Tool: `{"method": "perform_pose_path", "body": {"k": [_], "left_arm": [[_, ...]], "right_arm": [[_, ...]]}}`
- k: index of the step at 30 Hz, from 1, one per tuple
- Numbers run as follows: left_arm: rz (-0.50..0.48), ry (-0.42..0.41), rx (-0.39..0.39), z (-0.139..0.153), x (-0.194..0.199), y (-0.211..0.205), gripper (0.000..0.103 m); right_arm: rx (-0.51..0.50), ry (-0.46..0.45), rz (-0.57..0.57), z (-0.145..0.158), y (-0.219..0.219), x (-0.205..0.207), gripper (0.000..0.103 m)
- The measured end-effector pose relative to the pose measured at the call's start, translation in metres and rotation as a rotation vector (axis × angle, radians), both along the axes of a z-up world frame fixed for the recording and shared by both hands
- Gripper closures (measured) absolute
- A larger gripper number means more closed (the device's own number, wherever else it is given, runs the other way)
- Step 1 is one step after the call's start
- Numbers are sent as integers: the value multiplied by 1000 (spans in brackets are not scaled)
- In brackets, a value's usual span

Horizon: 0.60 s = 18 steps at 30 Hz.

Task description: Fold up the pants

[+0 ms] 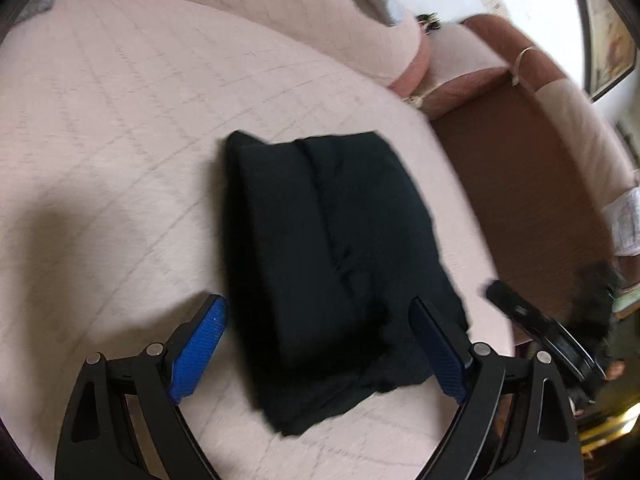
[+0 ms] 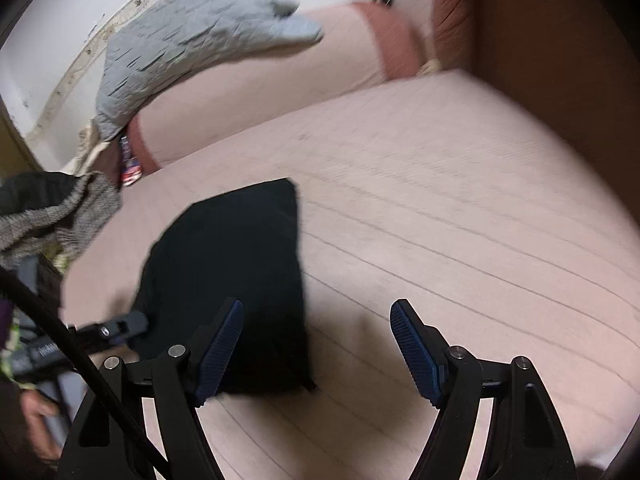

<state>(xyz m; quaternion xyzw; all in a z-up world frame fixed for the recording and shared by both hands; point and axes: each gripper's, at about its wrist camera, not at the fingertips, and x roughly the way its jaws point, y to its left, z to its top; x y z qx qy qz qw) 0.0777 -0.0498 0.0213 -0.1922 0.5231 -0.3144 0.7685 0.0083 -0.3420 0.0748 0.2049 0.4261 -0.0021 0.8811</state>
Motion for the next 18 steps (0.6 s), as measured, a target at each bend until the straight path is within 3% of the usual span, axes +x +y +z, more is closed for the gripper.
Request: {"method": "perform_pose_path", "body": {"k": [2,5,9,12,15,16,18], "left_arm": [[-16,-3,-51,-3,4,-3,1],[-26,-7,-90,-6,11,-7,0],[-50,-10,-95,-7,20,-12,0],[-54,-15,-68,-7,28,-22,0],[-58,-33,-56,-6,27,-27,1],[-71,-37,-56,-6,25,-27,4],[-82,-22,-57,-7,27,-28,30]], "right_arm": [[49,30,24,-11,-6,24,23],[148,84,52,-31,-14,59,23],[264,150,93,-56,-19,101,22],[310,136,140,-65,-18,125,13],[348,129,157,-68,-14,139,13],[361,127,161,-67,-11,141,20],[380,141,191,-66,3,141,27]]}}
